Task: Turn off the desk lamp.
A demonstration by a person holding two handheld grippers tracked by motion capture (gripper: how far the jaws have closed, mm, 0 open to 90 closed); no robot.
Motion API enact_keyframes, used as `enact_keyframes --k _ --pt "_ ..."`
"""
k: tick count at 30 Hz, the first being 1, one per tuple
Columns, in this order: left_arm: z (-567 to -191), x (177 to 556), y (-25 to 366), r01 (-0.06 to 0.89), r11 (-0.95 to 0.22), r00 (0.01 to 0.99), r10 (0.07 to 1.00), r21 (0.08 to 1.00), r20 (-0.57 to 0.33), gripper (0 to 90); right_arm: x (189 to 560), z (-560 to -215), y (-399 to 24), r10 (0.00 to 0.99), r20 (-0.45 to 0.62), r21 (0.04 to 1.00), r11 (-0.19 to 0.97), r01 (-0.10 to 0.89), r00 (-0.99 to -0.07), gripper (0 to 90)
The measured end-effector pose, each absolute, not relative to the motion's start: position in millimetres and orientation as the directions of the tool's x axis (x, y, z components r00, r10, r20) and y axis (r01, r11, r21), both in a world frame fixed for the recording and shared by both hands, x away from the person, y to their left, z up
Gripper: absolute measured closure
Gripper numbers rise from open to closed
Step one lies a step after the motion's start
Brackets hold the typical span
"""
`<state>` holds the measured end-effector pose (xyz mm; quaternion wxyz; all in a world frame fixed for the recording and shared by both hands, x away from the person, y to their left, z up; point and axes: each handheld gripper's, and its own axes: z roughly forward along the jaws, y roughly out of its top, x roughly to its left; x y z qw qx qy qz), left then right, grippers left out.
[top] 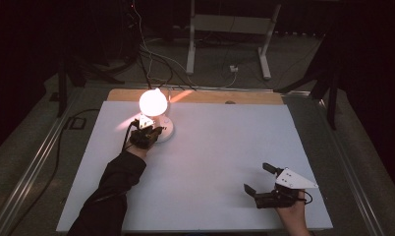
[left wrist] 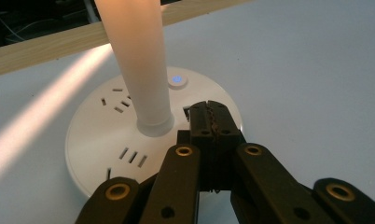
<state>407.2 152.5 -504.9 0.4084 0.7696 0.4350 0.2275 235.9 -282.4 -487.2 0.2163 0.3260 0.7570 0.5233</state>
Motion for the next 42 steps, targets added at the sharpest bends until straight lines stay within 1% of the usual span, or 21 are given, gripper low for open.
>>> enact_keyframes --k 12,21,23,24,25,29,35,42 --pt "-511.3 408.8 153.5 0.500 -0.297 0.522 0.853 0.814 -0.009 90.0 235.8 -487.0 -282.8 0.720 0.018 0.933 0.237 0.270 -0.694 0.0" --pt "-513.5 409.6 153.6 0.493 -0.312 0.507 0.861 0.812 0.023 90.0 236.2 -487.4 -282.0 0.719 0.015 0.933 0.241 0.269 -0.695 0.0" --pt "-514.5 409.5 155.2 0.493 -0.300 0.510 0.860 0.817 0.009 90.0 236.3 -488.0 -281.9 0.719 0.017 0.931 0.242 0.272 -0.695 0.0" --pt "-514.2 408.4 153.1 0.480 -0.327 0.511 0.859 0.814 0.043 90.0 236.4 -488.2 -281.8 0.719 0.017 0.931 0.243 0.273 -0.695 0.0" --pt "-513.8 408.2 152.0 0.480 -0.332 0.509 0.859 0.812 0.050 90.0 236.4 -488.2 -281.6 0.719 0.016 0.931 0.243 0.273 -0.695 0.0" --pt "-512.5 408.8 153.3 0.490 -0.323 0.508 0.860 0.810 0.036 90.0 236.7 -488.5 -280.9 0.719 0.018 0.930 0.244 0.276 -0.695 0.0" --pt "-499.9 406.7 154.6 0.460 -0.289 0.511 0.859 0.839 0.016 90.0 237.0 -488.5 -282.1 0.720 0.023 0.931 0.237 0.278 -0.693 0.0" --pt "-506.2 408.1 153.6 0.474 -0.300 0.519 0.855 0.828 0.012 90.0 236.2 -488.0 -281.8 0.718 0.019 0.931 0.240 0.273 -0.695 0.0"
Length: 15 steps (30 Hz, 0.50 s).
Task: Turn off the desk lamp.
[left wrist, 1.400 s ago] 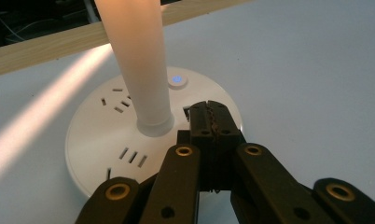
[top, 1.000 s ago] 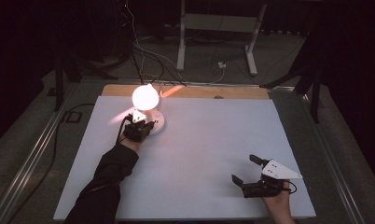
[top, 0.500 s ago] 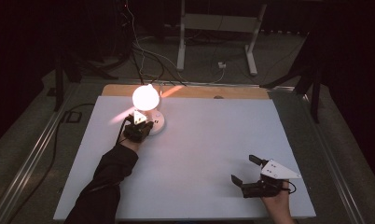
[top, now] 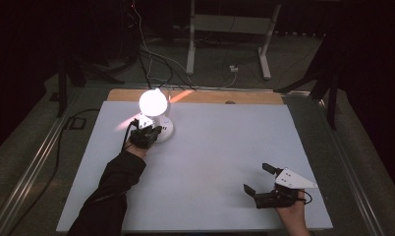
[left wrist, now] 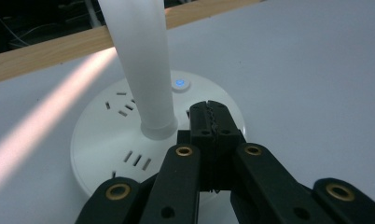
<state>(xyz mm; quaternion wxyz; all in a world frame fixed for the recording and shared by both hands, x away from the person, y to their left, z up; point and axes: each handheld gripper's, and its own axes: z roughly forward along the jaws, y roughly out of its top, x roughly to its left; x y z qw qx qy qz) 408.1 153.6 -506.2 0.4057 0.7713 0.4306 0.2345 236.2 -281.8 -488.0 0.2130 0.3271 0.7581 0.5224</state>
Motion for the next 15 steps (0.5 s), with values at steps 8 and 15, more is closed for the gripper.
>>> enact_keyframes --k 8,15 --pt "-509.9 408.5 152.4 0.482 -0.308 0.523 0.852 0.820 0.013 90.0 236.3 -487.5 -282.5 0.718 0.016 0.933 0.240 0.269 -0.696 0.0" --pt "-511.0 408.6 151.5 0.484 -0.312 0.525 0.851 0.817 0.014 90.0 236.1 -487.4 -282.8 0.718 0.017 0.932 0.240 0.270 -0.696 0.0"
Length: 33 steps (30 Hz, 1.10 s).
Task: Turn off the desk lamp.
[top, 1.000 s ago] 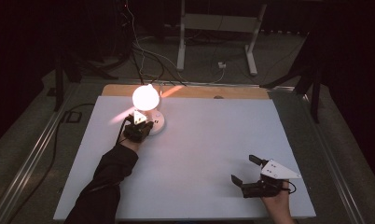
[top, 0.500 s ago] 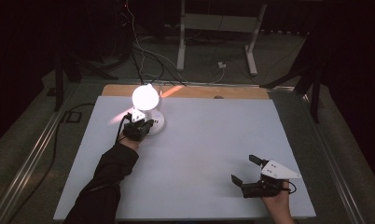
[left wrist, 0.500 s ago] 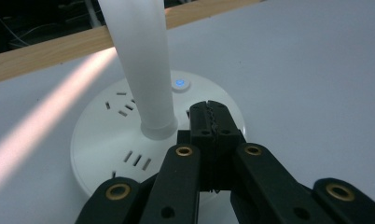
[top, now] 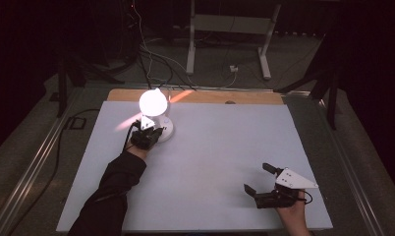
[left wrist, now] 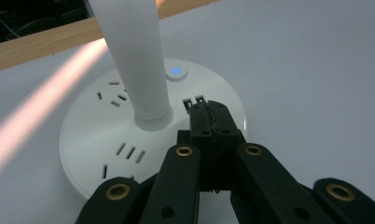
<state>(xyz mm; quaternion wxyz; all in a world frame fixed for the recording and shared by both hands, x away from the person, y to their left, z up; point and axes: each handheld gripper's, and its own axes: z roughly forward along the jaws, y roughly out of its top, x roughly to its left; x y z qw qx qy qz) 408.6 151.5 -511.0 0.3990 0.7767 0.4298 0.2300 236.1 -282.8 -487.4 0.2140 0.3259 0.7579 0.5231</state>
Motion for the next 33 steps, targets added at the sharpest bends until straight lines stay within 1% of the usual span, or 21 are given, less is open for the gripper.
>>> enact_keyframes --k 9,15,22,23,25,31,33 --pt "-513.2 409.1 152.0 0.486 -0.309 0.527 0.850 0.817 0.008 90.0 236.0 -487.3 -282.6 0.717 0.014 0.932 0.243 0.269 -0.697 0.0" --pt "-514.0 406.5 146.8 0.455 -0.352 0.526 0.847 0.818 0.071 90.0 236.1 -487.5 -282.0 0.716 0.015 0.931 0.244 0.270 -0.698 0.0" --pt "-498.3 402.3 143.5 0.449 -0.338 0.553 0.832 0.827 0.040 90.0 236.2 -487.1 -283.0 0.717 0.016 0.932 0.242 0.270 -0.697 0.0" --pt "-491.5 399.9 143.1 0.449 -0.321 0.555 0.832 0.834 0.021 90.0 236.2 -487.3 -283.1 0.718 0.018 0.931 0.241 0.273 -0.696 0.0" --pt "-487.8 398.5 143.0 0.450 -0.316 0.560 0.828 0.835 0.012 87.8 235.9 -487.1 -282.9 0.717 0.015 0.932 0.242 0.269 -0.697 0.0" --pt "-477.5 394.9 146.0 0.474 -0.283 0.559 0.828 0.834 -0.037 87.7 235.6 -486.8 -283.3 0.718 0.017 0.932 0.240 0.271 -0.696 0.0" --pt "-476.4 393.4 147.1 0.481 -0.280 0.559 0.828 0.831 -0.044 83.8 235.5 -486.4 -283.5 0.718 0.017 0.933 0.238 0.269 -0.695 0.0"
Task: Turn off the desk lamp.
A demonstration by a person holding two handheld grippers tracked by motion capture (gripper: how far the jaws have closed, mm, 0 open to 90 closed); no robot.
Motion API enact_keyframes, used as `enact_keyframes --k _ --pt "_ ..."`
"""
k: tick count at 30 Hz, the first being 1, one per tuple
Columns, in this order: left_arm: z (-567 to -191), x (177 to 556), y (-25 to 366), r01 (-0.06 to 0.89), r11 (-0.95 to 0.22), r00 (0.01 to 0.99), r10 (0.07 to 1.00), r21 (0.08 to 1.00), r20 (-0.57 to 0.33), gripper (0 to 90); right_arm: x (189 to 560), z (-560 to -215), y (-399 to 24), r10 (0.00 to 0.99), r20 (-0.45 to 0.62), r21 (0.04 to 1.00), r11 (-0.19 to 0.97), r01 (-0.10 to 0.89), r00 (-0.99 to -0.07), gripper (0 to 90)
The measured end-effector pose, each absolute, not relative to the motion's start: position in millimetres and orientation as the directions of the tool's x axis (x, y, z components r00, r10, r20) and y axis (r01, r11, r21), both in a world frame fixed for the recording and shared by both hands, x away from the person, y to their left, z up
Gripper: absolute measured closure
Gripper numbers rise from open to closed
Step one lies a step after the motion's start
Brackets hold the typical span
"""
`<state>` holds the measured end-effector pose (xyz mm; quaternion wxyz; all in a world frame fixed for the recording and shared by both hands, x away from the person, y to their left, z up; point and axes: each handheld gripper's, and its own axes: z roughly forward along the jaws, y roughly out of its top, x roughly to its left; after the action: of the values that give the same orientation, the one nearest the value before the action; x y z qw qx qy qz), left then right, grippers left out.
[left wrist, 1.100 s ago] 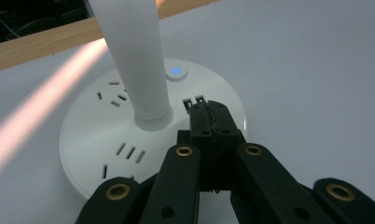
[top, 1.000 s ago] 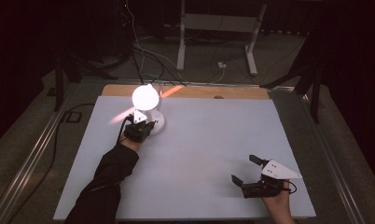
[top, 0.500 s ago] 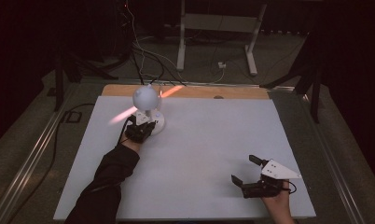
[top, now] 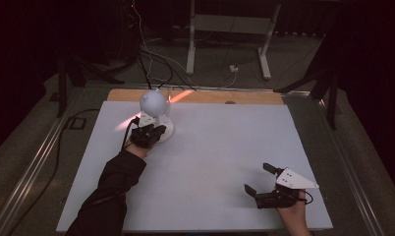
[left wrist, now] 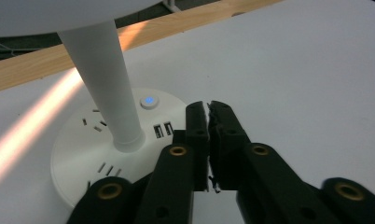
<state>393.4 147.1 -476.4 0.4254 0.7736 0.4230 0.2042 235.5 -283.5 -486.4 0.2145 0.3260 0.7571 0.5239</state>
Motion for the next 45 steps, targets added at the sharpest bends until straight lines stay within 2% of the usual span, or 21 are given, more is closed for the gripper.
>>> enact_keyframes --k 3,4,5,6,8,13,14,15,18,19,21,22,28,45 --pt "-474.8 390.9 149.0 0.499 -0.259 0.556 0.828 0.827 -0.075 79.3 235.8 -486.7 -284.0 0.719 0.019 0.934 0.235 0.270 -0.694 0.0" --pt "-474.1 389.8 148.8 0.500 -0.260 0.552 0.831 0.826 -0.073 75.7 235.8 -486.8 -284.0 0.719 0.019 0.933 0.236 0.271 -0.694 0.0" --pt "-473.4 389.1 148.4 0.505 -0.262 0.550 0.832 0.822 -0.072 63.3 236.1 -486.6 -283.9 0.719 0.018 0.934 0.236 0.269 -0.694 0.0" --pt "-472.6 388.6 148.0 0.513 -0.264 0.547 0.834 0.817 -0.074 63.3 236.1 -486.6 -283.9 0.719 0.018 0.934 0.236 0.269 -0.694 0.0" --pt "-471.7 387.0 147.7 0.521 -0.266 0.551 0.831 0.811 -0.081 51.8 235.7 -486.5 -283.9 0.720 0.020 0.934 0.235 0.271 -0.694 0.0" --pt "-467.9 382.2 145.4 0.528 -0.275 0.563 0.822 0.803 -0.090 42.3 235.7 -486.1 -284.0 0.720 0.019 0.934 0.235 0.269 -0.693 0.0" --pt "-466.7 381.6 144.5 0.541 -0.278 0.568 0.817 0.794 -0.101 34.6 235.8 -486.3 -284.1 0.720 0.020 0.934 0.234 0.270 -0.694 0.0" --pt "-465.5 380.6 143.3 0.551 -0.282 0.573 0.812 0.785 -0.110 30.8 235.9 -486.5 -283.9 0.720 0.020 0.933 0.235 0.271 -0.694 0.0" --pt "-461.4 376.2 140.9 0.552 -0.289 0.597 0.792 0.782 -0.128 26.0 236.0 -486.3 -283.9 0.719 0.020 0.934 0.235 0.270 -0.695 0.0" --pt "-459.2 373.9 139.9 0.553 -0.300 0.622 0.769 0.777 -0.145 16.2 235.9 -486.4 -284.2 0.719 0.023 0.934 0.232 0.271 -0.694 0.0" --pt "-457.6 371.6 139.4 0.550 -0.303 0.638 0.754 0.778 -0.157 14.4 235.9 -486.5 -284.3 0.719 0.023 0.934 0.232 0.271 -0.695 0.0" --pt "-456.3 370.2 138.9 0.554 -0.307 0.643 0.748 0.774 -0.163 10.1 235.9 -486.4 -284.4 0.719 0.022 0.934 0.232 0.270 -0.695 0.0" --pt "-450.8 358.6 142.2 0.548 -0.330 0.679 0.713 0.768 -0.178 2.0 236.1 -486.5 -284.3 0.719 0.030 0.933 0.229 0.276 -0.695 0.0" --pt "-455.0 322.7 182.8 0.535 -0.320 0.691 0.698 0.782 -0.188 0.6 236.3 -486.6 -282.8 0.713 0.030 0.931 0.235 0.279 -0.700 0.0"
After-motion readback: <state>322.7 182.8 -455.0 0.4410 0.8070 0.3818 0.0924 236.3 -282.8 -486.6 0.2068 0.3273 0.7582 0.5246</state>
